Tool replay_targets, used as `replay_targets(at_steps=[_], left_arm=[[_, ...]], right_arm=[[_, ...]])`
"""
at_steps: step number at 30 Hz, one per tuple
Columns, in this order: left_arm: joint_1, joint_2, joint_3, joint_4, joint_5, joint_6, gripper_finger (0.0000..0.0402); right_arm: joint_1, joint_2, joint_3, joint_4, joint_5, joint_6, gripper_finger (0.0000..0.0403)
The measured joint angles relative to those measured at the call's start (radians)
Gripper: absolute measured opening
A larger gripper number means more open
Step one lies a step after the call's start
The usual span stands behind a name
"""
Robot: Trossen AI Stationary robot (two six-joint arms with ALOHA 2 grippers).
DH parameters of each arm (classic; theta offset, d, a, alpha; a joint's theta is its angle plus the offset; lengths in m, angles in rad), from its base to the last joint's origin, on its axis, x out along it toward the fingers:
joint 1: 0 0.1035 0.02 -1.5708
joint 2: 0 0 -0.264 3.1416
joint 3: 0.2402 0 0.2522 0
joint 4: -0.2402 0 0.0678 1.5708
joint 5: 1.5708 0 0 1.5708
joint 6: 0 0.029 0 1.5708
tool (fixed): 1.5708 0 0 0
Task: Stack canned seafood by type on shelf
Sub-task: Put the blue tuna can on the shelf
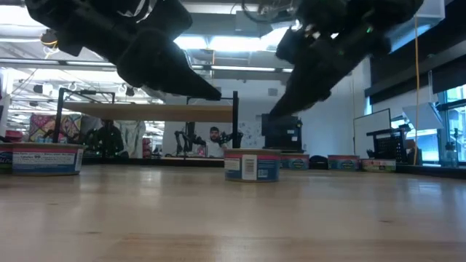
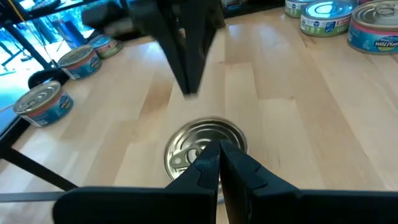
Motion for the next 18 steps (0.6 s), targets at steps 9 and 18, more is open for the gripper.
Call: replay_targets(at_steps=[9,18], left_arm=[[0.017,0.000,0.000,0.008,0.000,-0.083,0.0031],[0.055,0.000,0.000,0.022,0.010,-0.200,0.0187]], right_arm=[[-0.001,-0.192,-0.068,-0.212,0.036,-0.026,0.0021],[-0.001,-0.338,-0.376,0.090,0.036,0.042,0.0021]])
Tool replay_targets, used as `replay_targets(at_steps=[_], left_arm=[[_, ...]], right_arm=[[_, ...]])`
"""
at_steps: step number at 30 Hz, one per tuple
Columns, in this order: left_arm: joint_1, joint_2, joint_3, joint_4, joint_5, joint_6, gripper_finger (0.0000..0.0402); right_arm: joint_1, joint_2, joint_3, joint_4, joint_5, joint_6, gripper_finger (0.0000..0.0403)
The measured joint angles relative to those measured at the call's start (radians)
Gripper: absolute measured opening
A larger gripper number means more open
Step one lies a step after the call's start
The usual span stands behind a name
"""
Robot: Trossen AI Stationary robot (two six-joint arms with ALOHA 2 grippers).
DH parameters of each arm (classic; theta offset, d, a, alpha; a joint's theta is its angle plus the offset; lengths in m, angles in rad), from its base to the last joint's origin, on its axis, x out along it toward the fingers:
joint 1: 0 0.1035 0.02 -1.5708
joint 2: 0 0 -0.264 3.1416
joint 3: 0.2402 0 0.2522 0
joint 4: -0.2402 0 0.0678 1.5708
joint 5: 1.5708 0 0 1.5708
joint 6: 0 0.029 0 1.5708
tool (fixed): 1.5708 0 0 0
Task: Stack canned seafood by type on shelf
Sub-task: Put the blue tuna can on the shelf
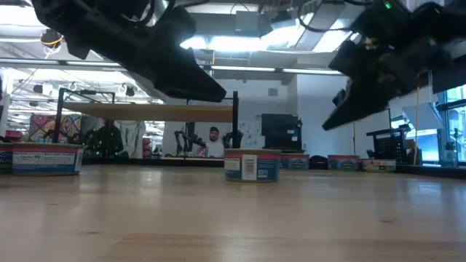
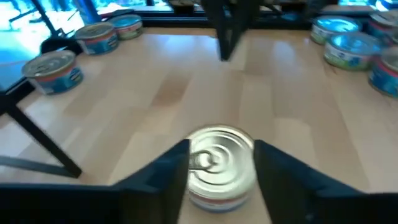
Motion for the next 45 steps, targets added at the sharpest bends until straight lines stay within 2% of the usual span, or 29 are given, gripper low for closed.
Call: replay_targets(at_steps=[5,10,13,15,20,25,30,36,45], left_arm=[[0.044,0.000,0.000,-0.002,0.055,-0.049,0.0279],[0.059,0.000,0.000,-0.014,0.104,-0.036,0.0329],[0.058,0.000,0.000,-0.022,0.105,-0.030,0.0334],[0.058,0.000,0.000,-0.034,0.105,-0.029,0.0335],[0.056,0.015,-0.001,-0.034,0.105,-0.029,0.0335],[0.056,0.061,-0.001,-0.024,0.106,-0.029,0.0335],[0.056,0.104,-0.001,-0.020,0.106,-0.029,0.0335],[0.056,0.144,-0.001,0.027,0.106,-0.016,0.0335],[0.056,0.204,-0.001,0.062,0.133,0.011,0.0335]], right_arm=[[0.000,0.034,-0.076,0.188,0.000,0.007,0.0021],[0.000,0.089,-0.078,0.274,0.000,0.022,0.0021],[0.000,0.128,-0.078,0.318,0.000,0.022,0.0032],[0.000,0.159,-0.078,0.345,0.000,0.022,0.0054],[0.000,0.244,-0.065,0.424,0.000,0.023,0.0147],[0.000,0.317,-0.024,0.424,0.000,0.022,0.0243],[0.000,0.367,0.018,0.423,0.000,0.021,0.0308],[0.000,0.402,0.052,0.421,0.000,-0.027,0.0338],[0.000,0.411,0.061,0.419,0.000,-0.029,0.0331]])
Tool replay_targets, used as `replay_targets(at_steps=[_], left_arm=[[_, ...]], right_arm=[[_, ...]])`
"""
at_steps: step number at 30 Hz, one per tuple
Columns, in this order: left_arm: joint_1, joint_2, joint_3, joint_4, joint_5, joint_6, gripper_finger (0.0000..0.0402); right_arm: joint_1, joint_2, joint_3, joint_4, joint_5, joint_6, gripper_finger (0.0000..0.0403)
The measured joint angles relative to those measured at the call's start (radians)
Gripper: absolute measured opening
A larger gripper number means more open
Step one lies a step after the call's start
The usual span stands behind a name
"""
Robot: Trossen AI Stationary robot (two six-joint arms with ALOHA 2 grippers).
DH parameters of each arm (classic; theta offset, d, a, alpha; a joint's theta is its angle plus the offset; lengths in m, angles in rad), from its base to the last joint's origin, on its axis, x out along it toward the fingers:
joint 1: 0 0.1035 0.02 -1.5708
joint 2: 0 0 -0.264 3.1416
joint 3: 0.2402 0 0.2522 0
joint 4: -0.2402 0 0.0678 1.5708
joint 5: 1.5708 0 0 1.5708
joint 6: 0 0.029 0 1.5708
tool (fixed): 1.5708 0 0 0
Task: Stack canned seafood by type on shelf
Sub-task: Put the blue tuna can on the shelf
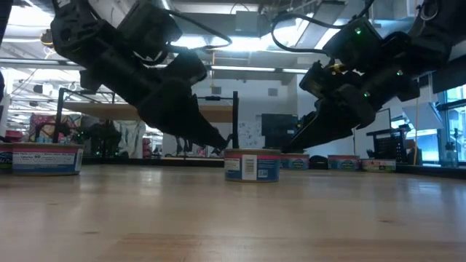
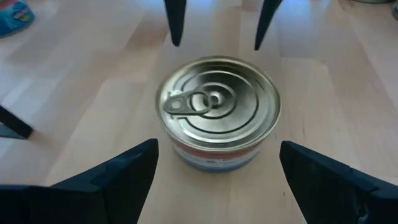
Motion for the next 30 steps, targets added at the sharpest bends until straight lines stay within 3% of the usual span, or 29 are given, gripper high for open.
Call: replay_targets(at_steps=[13,20,30], left_arm=[[0.015,0.100,0.001,0.092,0.002,0.018,0.0335],[0.019,0.144,0.015,0.147,0.020,0.028,0.0335],[0.020,0.200,0.071,0.138,0.013,0.081,0.0335]], right_arm=[[0.000,0.008,0.000,0.015,0.000,-0.002,0.0331],[0.000,0.087,0.002,0.125,0.000,-0.003,0.0331],[0.001,0.168,0.058,0.116,-0.009,-0.019,0.0331]])
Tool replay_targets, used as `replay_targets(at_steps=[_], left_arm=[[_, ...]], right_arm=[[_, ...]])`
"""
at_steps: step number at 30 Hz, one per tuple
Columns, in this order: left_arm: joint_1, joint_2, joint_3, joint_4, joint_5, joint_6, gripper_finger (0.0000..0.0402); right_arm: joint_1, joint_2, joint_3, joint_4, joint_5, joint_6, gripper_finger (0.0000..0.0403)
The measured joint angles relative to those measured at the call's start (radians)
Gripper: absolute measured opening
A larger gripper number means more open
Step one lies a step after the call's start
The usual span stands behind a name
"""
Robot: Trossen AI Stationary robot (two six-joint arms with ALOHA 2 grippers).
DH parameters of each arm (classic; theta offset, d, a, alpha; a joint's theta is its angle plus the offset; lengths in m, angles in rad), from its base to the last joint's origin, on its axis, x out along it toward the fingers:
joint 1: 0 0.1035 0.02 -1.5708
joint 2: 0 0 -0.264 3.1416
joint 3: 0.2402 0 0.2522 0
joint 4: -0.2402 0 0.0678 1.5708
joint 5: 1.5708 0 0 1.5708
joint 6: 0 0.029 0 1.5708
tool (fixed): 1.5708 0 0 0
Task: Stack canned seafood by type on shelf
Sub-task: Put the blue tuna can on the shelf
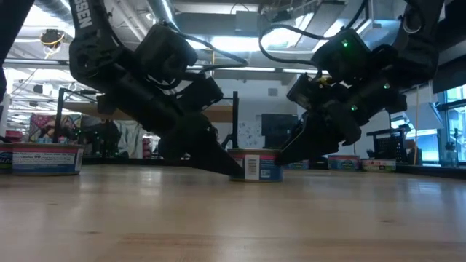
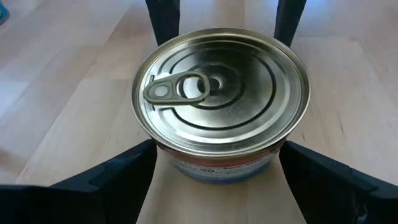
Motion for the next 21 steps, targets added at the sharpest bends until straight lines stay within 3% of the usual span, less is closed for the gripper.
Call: replay_targets(at_steps=[12,21], left_arm=[[-0.005,-0.035,0.004,-0.069,0.000,0.026,0.0335],[-0.009,-0.268,0.006,-0.343,-0.007,-0.028,0.0335]], right_arm=[[0.000,0.001,0.003,0.005,-0.003,-0.004,0.0331],[-0.001,0.001,0.004,0.004,0.001,-0.003,0.0330]])
